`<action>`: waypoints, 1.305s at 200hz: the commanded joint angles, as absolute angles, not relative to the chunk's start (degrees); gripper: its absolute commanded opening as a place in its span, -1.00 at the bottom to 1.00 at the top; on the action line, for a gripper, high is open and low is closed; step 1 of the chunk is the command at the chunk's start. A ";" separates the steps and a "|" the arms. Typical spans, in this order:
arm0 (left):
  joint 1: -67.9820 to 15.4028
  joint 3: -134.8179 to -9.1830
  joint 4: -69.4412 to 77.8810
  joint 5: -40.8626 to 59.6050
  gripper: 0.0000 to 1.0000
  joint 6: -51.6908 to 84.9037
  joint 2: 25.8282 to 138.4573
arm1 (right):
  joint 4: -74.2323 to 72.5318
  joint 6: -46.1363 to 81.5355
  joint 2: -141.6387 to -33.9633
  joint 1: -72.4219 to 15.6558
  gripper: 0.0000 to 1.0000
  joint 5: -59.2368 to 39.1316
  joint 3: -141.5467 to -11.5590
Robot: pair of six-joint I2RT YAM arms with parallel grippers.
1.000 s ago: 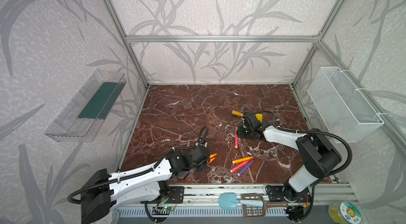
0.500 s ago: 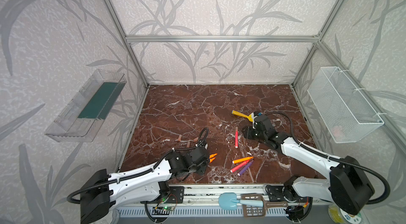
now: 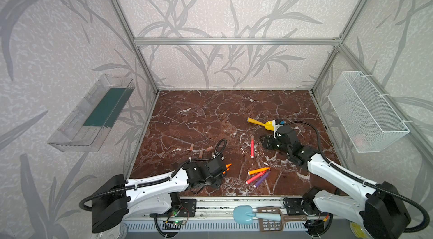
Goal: Insert the pens into the pen caps
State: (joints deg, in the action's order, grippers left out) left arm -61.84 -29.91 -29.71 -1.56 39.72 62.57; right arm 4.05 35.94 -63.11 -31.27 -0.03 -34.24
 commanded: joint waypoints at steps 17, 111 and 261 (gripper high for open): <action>-62.27 -30.74 -31.28 -3.76 0.04 41.31 62.78 | 2.47 36.05 -61.86 -31.11 0.07 0.01 -33.09; -62.45 -31.02 -31.24 -3.26 0.11 42.32 66.28 | 1.43 36.06 -62.40 -31.09 0.09 -1.10 -32.41; -65.92 -34.88 -31.82 -5.19 -0.49 42.36 76.20 | 1.36 36.12 -59.47 -31.11 0.12 -0.35 -30.51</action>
